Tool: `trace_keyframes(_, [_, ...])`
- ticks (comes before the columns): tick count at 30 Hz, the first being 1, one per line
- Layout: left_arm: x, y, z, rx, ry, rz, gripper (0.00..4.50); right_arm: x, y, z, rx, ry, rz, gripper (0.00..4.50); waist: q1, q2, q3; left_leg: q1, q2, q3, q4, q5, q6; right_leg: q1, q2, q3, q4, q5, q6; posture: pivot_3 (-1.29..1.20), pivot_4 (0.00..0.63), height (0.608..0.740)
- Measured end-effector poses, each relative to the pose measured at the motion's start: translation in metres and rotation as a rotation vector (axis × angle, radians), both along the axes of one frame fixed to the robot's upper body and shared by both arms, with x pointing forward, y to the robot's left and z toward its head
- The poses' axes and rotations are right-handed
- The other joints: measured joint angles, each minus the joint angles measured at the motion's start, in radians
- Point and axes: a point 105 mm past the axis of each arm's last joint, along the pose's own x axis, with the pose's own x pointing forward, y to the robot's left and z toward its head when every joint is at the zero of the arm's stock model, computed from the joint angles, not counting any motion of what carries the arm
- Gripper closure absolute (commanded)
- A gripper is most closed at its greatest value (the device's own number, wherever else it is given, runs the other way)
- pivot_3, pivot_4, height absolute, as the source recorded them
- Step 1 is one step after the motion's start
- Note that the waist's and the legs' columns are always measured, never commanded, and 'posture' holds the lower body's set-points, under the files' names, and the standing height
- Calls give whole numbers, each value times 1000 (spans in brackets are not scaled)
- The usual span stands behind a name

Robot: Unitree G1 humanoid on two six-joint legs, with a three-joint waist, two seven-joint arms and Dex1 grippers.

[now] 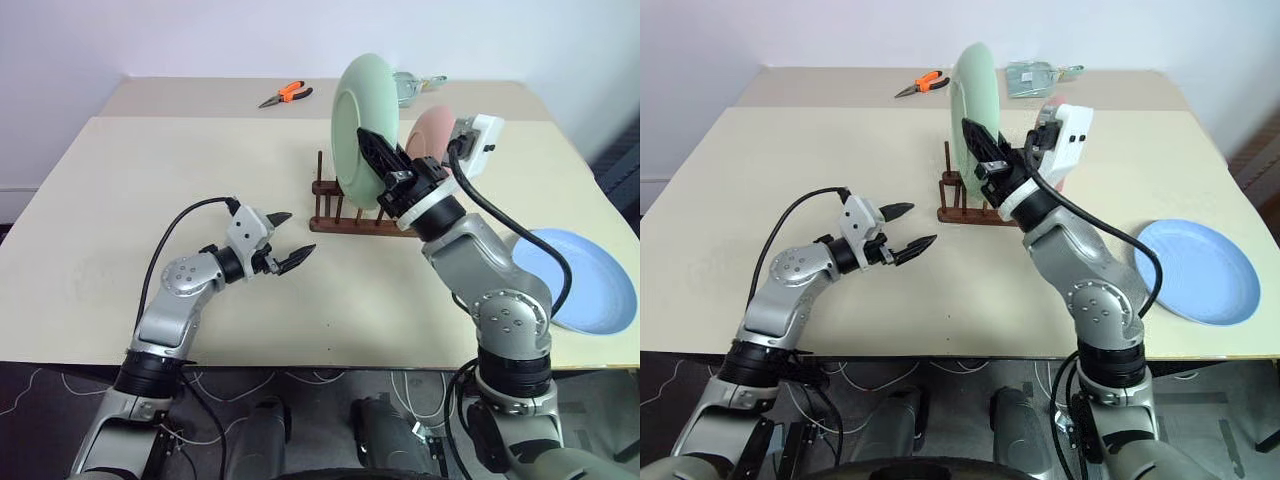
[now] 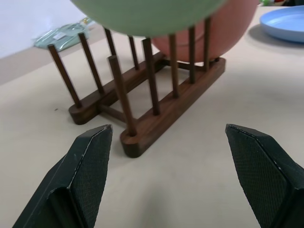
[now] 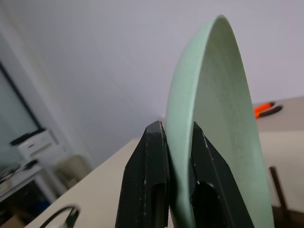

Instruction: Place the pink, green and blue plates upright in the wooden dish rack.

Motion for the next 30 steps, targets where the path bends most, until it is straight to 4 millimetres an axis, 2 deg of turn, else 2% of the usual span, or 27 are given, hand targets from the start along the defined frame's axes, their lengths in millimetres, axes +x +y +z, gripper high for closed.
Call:
trace_keyframes(7, [-1,-1,2,1,-7,-8,588,1,-1,2,7,-15,-6,4444,-4,0,0,0,0,0,0,0,0,0,0,0,0,0,0,0,150,740])
trace_keyframes(11, [-2,-2,1,1,7,-17,588,14,-13,5,29,9,-84,4444,-3,0,0,0,0,0,0,0,0,0,0,0,0,0,0,0,150,740])
trace_keyframes(15, [-3,-5,1,-4,7,-28,588,26,-20,-7,14,72,-152,4444,-3,0,0,0,0,0,0,0,0,0,0,0,0,0,0,0,150,740])
trace_keyframes(19, [-5,-7,3,-6,2,-35,588,33,-16,-20,0,141,-148,4444,-4,0,0,0,0,0,-1,0,0,0,0,0,0,0,0,0,150,740])
trace_keyframes(23, [-5,-7,2,-6,4,-35,588,36,-17,-23,-20,159,-165,2904,-4,0,0,0,0,0,-1,0,0,0,0,0,0,0,0,0,150,740])
trace_keyframes(25, [-5,-7,2,-6,6,-35,588,38,-18,-21,-43,143,-181,1923,-4,0,0,0,0,0,-1,0,0,0,0,0,0,0,0,0,150,740])
trace_keyframes(28, [-5,-8,3,-6,9,-37,588,38,-19,-9,-191,28,-214,1923,-4,0,0,0,0,0,-1,0,0,0,0,0,0,0,0,0,150,740])
trace_keyframes(30, [-6,-9,4,-7,4,-42,588,35,-19,7,-299,-98,-227,1923,-4,1,0,0,0,0,-1,0,0,-1,0,0,0,0,0,0,150,740])
